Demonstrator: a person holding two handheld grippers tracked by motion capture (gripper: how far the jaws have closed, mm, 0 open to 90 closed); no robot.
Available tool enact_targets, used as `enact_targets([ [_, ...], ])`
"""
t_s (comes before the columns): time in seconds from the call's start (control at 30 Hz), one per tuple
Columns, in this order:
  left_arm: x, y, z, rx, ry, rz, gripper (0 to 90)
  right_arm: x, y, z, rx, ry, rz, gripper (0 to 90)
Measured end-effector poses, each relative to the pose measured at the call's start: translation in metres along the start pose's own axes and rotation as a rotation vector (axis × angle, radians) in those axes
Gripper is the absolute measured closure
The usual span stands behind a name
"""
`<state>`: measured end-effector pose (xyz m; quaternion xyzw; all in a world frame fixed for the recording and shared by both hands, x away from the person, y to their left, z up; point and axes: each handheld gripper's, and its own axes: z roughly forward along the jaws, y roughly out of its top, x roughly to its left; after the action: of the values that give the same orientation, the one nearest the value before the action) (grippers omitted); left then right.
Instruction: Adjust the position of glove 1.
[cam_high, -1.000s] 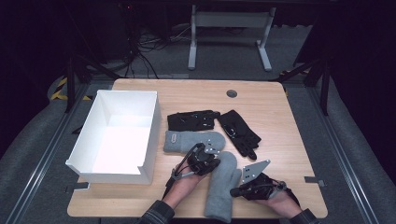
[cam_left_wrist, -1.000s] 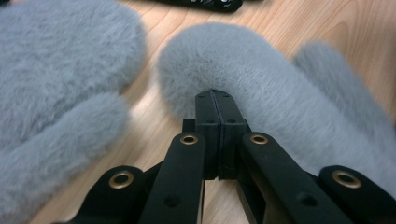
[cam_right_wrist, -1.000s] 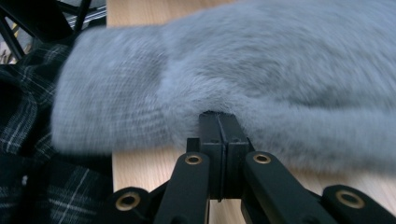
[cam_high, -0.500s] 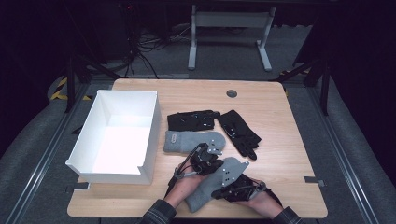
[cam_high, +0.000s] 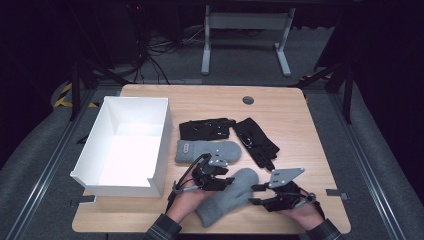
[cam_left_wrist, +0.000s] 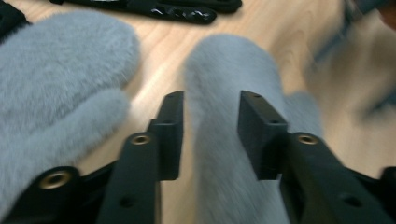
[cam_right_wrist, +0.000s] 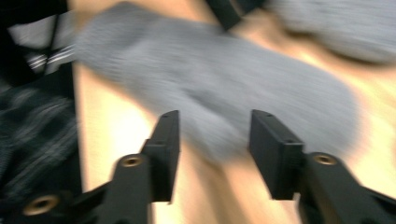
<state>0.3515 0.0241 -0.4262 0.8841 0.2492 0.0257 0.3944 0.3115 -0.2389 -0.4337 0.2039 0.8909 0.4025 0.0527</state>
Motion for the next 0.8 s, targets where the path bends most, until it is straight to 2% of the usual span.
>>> enact_targets([
  [0.03, -0.001, -0.002, -0.001, 0.003, -0.008, 0.005, 56.1, -0.005, -0.004, -0.006, -0.007, -0.029, 0.020, 47.0],
  [0.07, -0.001, -0.002, -0.001, 0.003, -0.008, 0.005, 54.5, -0.005, -0.004, -0.006, -0.007, -0.029, 0.020, 47.0],
  [0.1, -0.004, -0.006, -0.001, 0.035, -0.030, 0.009, 52.9, -0.016, -0.012, -0.016, -0.016, -0.089, 0.059, 39.3],
  [0.13, -0.004, -0.006, -0.001, 0.035, -0.030, 0.009, 52.0, -0.021, -0.016, -0.020, -0.015, -0.113, 0.079, 36.6],
  [0.17, -0.007, -0.011, 0.002, 0.058, -0.039, 0.013, 51.5, -0.026, -0.021, -0.024, -0.015, -0.140, 0.097, 34.2],
  [0.27, -0.010, -0.014, 0.009, 0.098, -0.044, 0.029, 53.3, -0.038, -0.032, -0.032, -0.011, -0.194, 0.132, 32.4],
  [0.37, -0.011, -0.013, 0.013, 0.106, -0.040, 0.042, 68.0, -0.045, -0.038, -0.037, -0.009, -0.218, 0.155, 31.9],
  [0.4, -0.011, -0.012, 0.014, 0.109, -0.048, 0.044, 68.0, -0.049, -0.041, -0.039, -0.007, -0.234, 0.162, 31.6],
  [0.43, -0.012, -0.011, 0.015, 0.113, -0.047, 0.047, 74.3, -0.052, -0.044, -0.041, -0.005, -0.247, 0.173, 31.3],
  [0.47, -0.013, -0.009, 0.015, 0.110, -0.047, 0.050, 76.6, -0.055, -0.046, -0.043, -0.006, -0.253, 0.184, 30.8],
  [0.57, -0.018, -0.003, 0.020, 0.107, -0.055, 0.071, 78.3, -0.067, -0.055, -0.048, -0.003, -0.297, 0.223, 28.4],
  [0.6, -0.018, -0.003, 0.020, 0.107, -0.055, 0.071, 78.2, -0.067, -0.055, -0.048, -0.003, -0.297, 0.223, 28.4],
  [0.63, -0.021, 0.001, 0.026, 0.109, -0.074, 0.075, 78.2, -0.074, -0.061, -0.051, -0.002, -0.320, 0.250, 27.0],
  [0.8, -0.026, 0.009, 0.035, 0.105, -0.080, 0.103, 75.7, -0.085, -0.069, -0.053, 0.017, -0.357, 0.288, 24.0],
])
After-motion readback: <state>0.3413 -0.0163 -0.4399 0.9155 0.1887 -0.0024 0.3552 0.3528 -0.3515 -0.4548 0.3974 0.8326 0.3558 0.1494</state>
